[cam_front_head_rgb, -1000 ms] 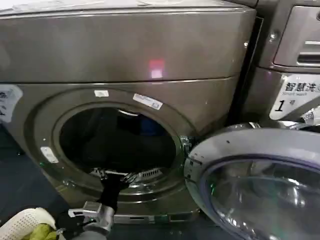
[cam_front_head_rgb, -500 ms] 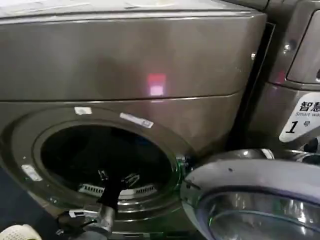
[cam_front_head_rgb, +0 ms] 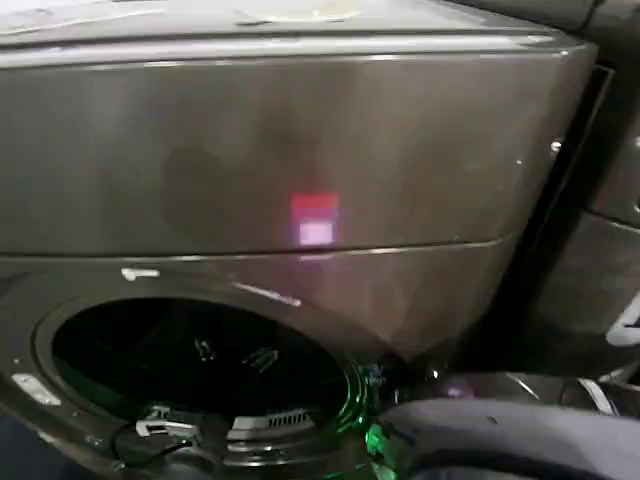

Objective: Grasp the clothes from the dryer.

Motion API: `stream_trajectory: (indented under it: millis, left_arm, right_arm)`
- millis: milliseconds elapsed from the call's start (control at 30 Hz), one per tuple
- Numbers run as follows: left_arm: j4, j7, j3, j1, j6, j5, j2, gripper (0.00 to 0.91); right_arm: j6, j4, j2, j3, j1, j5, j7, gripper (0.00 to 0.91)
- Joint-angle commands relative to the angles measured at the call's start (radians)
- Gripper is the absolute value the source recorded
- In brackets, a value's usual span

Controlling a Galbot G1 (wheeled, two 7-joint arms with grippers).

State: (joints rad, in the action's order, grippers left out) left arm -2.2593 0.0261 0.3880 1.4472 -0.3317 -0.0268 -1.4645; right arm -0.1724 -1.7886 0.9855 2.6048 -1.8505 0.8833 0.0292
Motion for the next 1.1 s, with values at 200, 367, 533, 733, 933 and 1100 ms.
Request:
stream_trajectory:
  millis: [200,367,533,733,933,1100]
  left_arm:
    - [0.079,-0.003,0.017,-0.111,0.008,0.013,-0.015,0.907]
    - [0.206,-0.009,0.026,-0.302,-0.012,0.022,-0.017,0.907]
    - [0.408,-0.013,0.044,-0.501,-0.037,0.042,-0.001,0.907]
    - [0.583,-0.012,0.044,-0.664,-0.025,0.043,-0.002,0.907]
    - [0.766,-0.021,0.041,-0.764,-0.003,0.037,-0.009,0.907]
    - [0.92,-0.171,0.047,-0.844,-0.007,0.025,0.009,0.907]
  right_arm:
    - [-0.039,0.008,0.0,0.017,-0.014,-0.082,-0.007,0.907]
    - [-0.052,0.019,0.001,0.027,-0.026,-0.126,-0.003,0.907]
    - [-0.053,0.026,0.003,0.04,-0.033,-0.125,-0.004,0.907]
    - [-0.052,0.024,0.005,0.041,-0.033,-0.125,-0.006,0.907]
    - [-0.052,0.025,0.006,0.042,-0.032,-0.123,-0.01,0.907]
    - [-0.059,0.035,0.003,0.051,-0.027,-0.119,-0.013,0.907]
